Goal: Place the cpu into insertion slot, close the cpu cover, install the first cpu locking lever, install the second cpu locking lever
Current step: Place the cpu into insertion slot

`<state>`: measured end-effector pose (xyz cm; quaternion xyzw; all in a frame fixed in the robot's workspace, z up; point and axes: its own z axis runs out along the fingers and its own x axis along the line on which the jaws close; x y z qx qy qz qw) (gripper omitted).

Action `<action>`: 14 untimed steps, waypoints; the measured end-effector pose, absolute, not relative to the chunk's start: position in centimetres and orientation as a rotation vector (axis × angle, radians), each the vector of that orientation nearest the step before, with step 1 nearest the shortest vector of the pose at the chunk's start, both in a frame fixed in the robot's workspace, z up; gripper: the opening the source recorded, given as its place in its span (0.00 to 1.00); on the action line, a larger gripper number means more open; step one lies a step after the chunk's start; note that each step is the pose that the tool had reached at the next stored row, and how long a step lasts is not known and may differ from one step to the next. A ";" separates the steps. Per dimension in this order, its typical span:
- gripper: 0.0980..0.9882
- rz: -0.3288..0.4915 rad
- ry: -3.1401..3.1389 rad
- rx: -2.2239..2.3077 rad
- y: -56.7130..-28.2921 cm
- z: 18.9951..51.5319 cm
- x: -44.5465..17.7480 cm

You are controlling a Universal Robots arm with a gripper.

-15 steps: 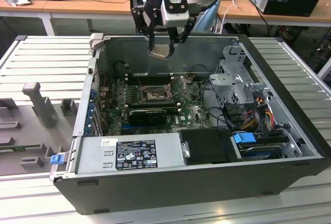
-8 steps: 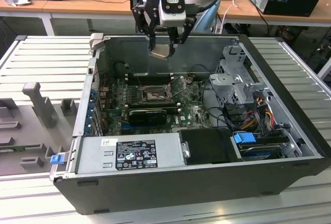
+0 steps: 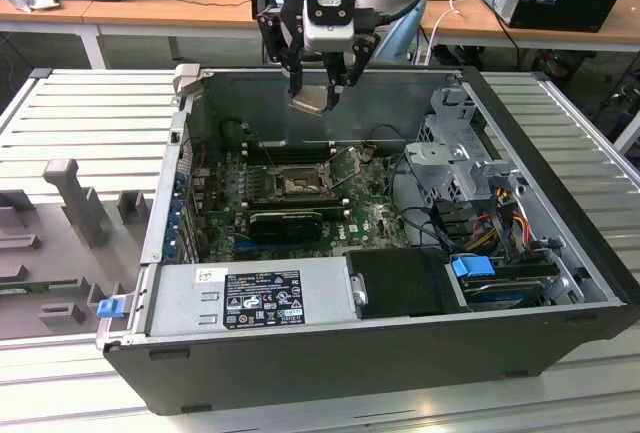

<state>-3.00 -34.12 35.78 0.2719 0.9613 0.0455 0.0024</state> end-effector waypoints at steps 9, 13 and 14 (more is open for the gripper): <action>0.49 0.142 2.951 1.038 -34.1 35.7 -3.0; 0.49 0.141 2.913 1.132 -34.1 35.5 -3.0; 0.49 0.141 2.899 1.163 -34.1 35.4 -3.0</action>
